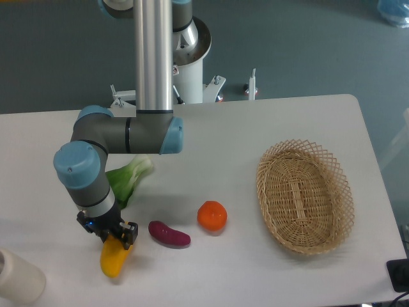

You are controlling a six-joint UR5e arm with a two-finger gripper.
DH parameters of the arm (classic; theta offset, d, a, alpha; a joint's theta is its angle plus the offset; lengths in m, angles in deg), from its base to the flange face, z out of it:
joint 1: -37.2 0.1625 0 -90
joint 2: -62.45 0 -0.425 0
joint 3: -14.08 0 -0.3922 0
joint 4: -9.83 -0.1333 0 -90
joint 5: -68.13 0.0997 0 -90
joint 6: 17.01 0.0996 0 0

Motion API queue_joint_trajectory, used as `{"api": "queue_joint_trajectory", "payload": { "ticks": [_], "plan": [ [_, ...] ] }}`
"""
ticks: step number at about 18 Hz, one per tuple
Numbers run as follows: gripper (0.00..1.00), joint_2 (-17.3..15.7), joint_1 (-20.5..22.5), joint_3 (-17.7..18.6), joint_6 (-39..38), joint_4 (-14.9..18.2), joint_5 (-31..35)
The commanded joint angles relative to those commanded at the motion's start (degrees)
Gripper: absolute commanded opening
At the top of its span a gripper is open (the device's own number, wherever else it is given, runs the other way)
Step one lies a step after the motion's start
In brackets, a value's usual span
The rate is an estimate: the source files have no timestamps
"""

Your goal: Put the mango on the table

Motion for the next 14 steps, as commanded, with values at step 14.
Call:
{"api": "queue_joint_trajectory", "payload": {
  "ticks": [14],
  "plan": [
    [1.00, -3.4, 1.3, -0.1, 0.9, 0.0, 1.5]
  ]
}}
